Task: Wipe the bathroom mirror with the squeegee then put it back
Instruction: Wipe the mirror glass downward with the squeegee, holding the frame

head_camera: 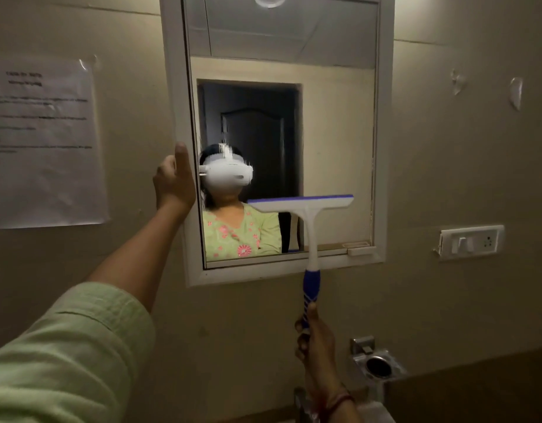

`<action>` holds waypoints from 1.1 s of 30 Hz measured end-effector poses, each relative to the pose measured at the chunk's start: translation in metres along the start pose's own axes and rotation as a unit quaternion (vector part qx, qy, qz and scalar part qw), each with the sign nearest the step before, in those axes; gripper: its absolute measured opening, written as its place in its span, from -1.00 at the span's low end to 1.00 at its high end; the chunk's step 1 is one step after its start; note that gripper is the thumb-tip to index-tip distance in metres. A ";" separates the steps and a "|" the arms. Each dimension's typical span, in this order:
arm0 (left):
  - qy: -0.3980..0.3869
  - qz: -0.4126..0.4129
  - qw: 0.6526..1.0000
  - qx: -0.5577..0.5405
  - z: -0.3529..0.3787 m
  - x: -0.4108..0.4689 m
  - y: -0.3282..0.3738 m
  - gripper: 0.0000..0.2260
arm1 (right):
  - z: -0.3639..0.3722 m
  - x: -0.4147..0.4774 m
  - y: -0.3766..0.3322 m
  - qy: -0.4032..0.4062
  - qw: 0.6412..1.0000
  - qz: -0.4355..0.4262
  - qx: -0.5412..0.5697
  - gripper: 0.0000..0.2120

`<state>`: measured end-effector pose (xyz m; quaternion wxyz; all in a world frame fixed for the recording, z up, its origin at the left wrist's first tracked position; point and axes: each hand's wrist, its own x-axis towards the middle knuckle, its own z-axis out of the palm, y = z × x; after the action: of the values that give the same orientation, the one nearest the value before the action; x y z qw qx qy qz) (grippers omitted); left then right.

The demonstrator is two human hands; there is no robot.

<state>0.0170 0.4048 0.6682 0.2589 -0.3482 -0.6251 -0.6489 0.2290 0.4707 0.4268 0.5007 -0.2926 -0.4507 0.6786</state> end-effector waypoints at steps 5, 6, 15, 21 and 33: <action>0.003 -0.003 1.000 -0.005 -0.001 0.000 0.000 -0.56 | 0.017 0.014 -0.052 -0.096 0.994 -0.049 0.019 -0.53; 0.001 -0.005 1.000 -0.003 0.000 0.000 0.000 -0.56 | 0.020 0.016 -0.060 -0.099 0.993 -0.059 0.019 -0.53; -0.005 -0.006 1.000 -0.008 0.000 0.000 0.000 -0.56 | -0.011 0.002 0.003 -0.011 0.998 -0.009 -0.055 -0.57; -0.006 -0.013 1.000 -0.011 -0.001 0.001 0.001 -0.56 | -0.004 0.009 -0.027 -0.022 0.998 -0.048 -0.043 -0.56; -0.004 -0.013 1.000 -0.006 0.000 0.002 -0.001 -0.55 | -0.013 0.002 0.002 -0.021 0.997 -0.032 -0.065 -0.52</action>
<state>0.0151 0.4051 0.6690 0.2464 -0.3440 -0.6266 -0.6545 0.2381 0.4768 0.4198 0.4923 -0.2956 -0.5137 0.6375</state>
